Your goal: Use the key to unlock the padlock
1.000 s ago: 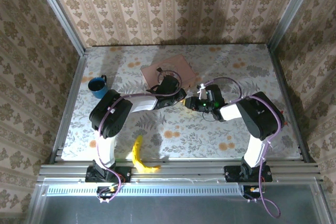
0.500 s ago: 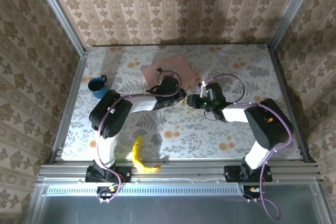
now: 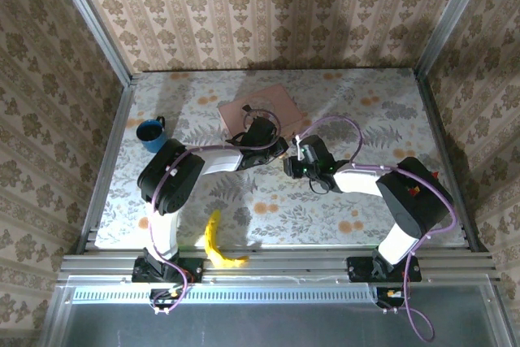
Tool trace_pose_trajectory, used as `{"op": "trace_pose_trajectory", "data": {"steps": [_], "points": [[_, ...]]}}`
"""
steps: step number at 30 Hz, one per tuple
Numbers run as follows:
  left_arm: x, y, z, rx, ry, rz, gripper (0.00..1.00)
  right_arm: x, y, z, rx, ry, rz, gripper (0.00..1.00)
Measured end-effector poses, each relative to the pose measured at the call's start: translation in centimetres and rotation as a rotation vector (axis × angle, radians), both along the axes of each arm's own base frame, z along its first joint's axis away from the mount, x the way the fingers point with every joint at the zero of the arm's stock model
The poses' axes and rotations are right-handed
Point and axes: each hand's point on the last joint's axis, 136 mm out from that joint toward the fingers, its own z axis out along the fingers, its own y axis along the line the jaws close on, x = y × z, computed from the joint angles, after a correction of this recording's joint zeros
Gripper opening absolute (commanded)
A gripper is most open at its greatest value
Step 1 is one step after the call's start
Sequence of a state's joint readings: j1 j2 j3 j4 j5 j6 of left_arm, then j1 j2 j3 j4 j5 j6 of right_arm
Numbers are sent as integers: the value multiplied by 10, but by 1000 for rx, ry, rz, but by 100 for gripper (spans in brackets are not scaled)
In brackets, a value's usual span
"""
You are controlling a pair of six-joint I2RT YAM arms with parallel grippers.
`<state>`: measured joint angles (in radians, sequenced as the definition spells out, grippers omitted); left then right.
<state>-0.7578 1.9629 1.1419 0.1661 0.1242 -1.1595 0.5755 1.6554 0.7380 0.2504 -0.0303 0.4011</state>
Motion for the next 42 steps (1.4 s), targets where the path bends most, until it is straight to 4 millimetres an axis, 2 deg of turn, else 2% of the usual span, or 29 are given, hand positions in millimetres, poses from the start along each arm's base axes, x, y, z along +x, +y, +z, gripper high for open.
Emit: {"op": "trace_pose_trajectory", "data": {"steps": [8,16,29,34,40,42], "points": [[-2,-1,1,-5,5,-7,0,6,9,14,-104,-59,14,35],[-2,-1,2,-12,9,-12,0,10,10,2,-216,-59,28,34],[-3,-1,3,-19,16,-20,0,15,9,-3,-317,-82,48,36],[-3,-1,3,-20,15,-20,0,15,7,-3,-335,-89,47,28],[-2,-1,3,-24,13,-14,0,15,10,-3,-321,-88,37,3],[-2,0,3,-23,13,-13,0,15,10,-3,-321,-88,34,0]]}}
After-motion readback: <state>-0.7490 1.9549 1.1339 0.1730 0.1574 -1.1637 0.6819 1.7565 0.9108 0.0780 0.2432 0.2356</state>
